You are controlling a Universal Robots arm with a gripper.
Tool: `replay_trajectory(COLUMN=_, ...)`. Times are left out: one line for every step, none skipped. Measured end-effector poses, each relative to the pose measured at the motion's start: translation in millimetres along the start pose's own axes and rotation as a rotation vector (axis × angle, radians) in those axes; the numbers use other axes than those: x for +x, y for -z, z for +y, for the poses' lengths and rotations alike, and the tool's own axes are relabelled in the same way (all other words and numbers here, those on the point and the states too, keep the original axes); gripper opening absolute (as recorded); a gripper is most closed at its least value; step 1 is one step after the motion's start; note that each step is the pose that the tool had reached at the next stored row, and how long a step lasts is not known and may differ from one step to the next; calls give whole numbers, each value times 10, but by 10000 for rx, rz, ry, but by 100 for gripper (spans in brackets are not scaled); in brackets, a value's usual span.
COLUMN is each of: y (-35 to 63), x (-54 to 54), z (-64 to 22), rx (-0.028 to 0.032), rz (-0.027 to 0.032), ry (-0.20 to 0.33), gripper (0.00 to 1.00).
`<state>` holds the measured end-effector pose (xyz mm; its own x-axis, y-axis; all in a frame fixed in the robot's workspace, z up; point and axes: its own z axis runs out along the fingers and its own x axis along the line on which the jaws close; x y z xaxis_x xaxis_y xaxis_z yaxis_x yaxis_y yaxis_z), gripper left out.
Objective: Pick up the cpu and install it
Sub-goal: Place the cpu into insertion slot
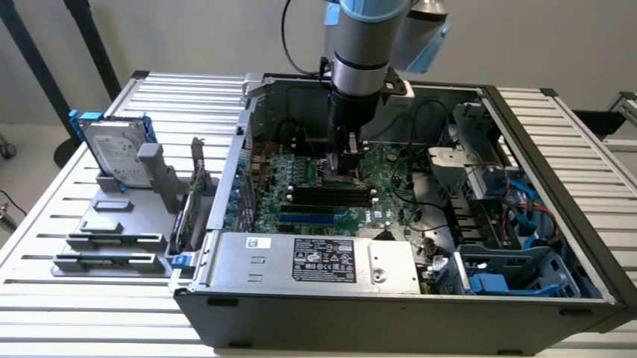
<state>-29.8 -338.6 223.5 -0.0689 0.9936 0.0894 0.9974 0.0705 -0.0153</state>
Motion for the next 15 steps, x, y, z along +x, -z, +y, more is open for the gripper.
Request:
replay_trajectory(y=-2, x=0, z=-7, rx=-4, rz=-14, ry=-66, gripper=55)
replay_trajectory(y=-4, x=1, z=-14, rx=-9, rz=-29, ry=-135, gripper=55)
replay_trajectory(y=-5, x=1, z=-22, rx=-14, rz=-42, ry=-196, gripper=55)
replay_trajectory(y=-7, x=1, z=-30, rx=-17, rz=-57, ry=-252, gripper=55)
replay_trajectory(y=-7, x=2, z=-38, rx=-23, rz=-72, ry=-309, gripper=55)
replay_trajectory(y=-8, x=2, z=-46, rx=-31, rz=-79, ry=-358, gripper=55)
replay_trajectory(y=-8, x=3, z=-51, rx=-57, rz=-93, ry=-388, gripper=55)
replay_trajectory(y=-9, x=6, z=-53, rx=-98, rz=-105, ry=-397, gripper=55)
replay_trajectory(y=-9, x=8, z=-53, rx=-164, rz=-112, ry=-393, gripper=55)
replay_trajectory(y=-9, x=9, z=-54, rx=-234, rz=-117, ry=-388, gripper=55)
replay_trajectory(y=-11, x=10, z=-54, rx=-279, rz=-127, ry=-391, gripper=55)
replay_trajectory(y=-12, x=14, z=-56, rx=-329, rz=-143, ry=-398, gripper=55)
replay_trajectory(y=-13, x=17, z=-59, rx=-365, rz=-151, ry=-415, gripper=55)
replay_trajectory(y=-14, x=18, z=-62, rx=-383, rz=-156, ry=-447, gripper=55)
replay_trajectory(y=-15, x=18, z=-62, rx=-391, rz=-157, ry=-522, gripper=55)
